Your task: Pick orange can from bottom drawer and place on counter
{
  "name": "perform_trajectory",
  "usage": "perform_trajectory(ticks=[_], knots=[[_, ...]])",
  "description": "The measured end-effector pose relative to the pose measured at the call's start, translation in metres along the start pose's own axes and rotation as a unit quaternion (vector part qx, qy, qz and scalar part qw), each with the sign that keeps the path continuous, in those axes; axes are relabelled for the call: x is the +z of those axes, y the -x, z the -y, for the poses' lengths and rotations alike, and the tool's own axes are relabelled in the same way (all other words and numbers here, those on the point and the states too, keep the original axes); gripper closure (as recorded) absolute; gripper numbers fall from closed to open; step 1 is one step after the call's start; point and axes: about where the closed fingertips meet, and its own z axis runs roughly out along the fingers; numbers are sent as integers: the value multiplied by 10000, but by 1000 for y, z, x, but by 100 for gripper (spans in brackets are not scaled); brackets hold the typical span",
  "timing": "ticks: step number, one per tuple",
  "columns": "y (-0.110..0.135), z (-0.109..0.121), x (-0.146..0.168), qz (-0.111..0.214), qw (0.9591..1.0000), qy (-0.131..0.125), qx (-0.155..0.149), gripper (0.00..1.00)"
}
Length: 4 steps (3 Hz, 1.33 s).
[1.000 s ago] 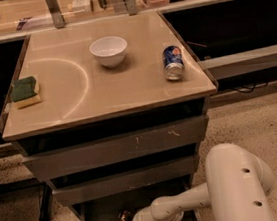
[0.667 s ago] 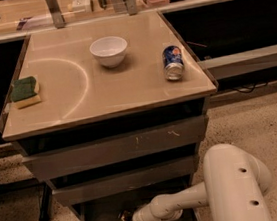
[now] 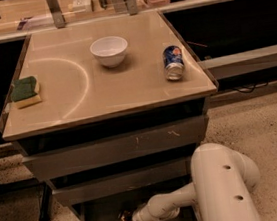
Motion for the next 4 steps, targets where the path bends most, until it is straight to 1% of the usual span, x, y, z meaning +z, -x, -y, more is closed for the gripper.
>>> perform_trajectory(ticks=[1, 2, 3, 4], knots=[[-6, 6, 10, -124, 9999, -72, -36, 0], [-14, 8, 22, -229, 9997, -88, -45, 0], [-25, 9, 32, -314, 9993, -165, 91, 0], [-26, 9, 33, -323, 9992, -182, 114, 14]])
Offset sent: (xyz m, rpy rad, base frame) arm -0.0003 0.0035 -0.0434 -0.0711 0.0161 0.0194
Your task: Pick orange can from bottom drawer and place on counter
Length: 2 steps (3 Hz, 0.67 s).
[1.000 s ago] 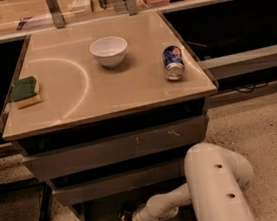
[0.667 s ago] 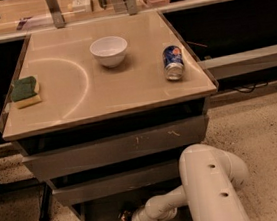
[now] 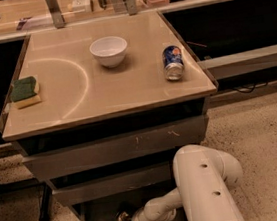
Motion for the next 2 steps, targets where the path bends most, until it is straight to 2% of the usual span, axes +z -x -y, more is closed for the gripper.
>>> perform_trajectory(ticks=[2], knots=[[0, 0, 0, 0, 10000, 0, 0, 59]])
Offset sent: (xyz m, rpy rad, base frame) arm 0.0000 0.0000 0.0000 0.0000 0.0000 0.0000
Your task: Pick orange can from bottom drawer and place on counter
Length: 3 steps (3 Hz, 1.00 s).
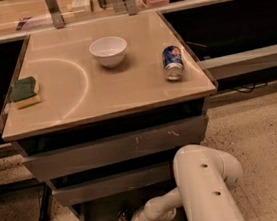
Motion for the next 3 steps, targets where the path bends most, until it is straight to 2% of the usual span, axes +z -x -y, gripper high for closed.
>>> perform_trajectory(ticks=[1, 2, 3], knots=[[0, 0, 0, 0, 10000, 0, 0, 83], [3, -2, -13, 106, 9999, 9, 43, 100], [3, 2, -46, 312, 9993, -172, 148, 100]])
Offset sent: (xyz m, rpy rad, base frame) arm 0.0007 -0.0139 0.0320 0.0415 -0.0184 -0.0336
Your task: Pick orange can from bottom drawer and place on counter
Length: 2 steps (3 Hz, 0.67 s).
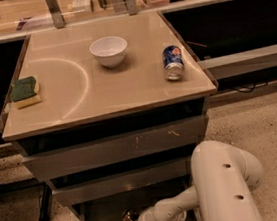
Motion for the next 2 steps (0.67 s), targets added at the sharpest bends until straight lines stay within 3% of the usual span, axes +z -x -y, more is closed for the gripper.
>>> perform_trajectory(ticks=[2], knots=[[-11, 3, -71, 157, 9984, -438, 326, 100]])
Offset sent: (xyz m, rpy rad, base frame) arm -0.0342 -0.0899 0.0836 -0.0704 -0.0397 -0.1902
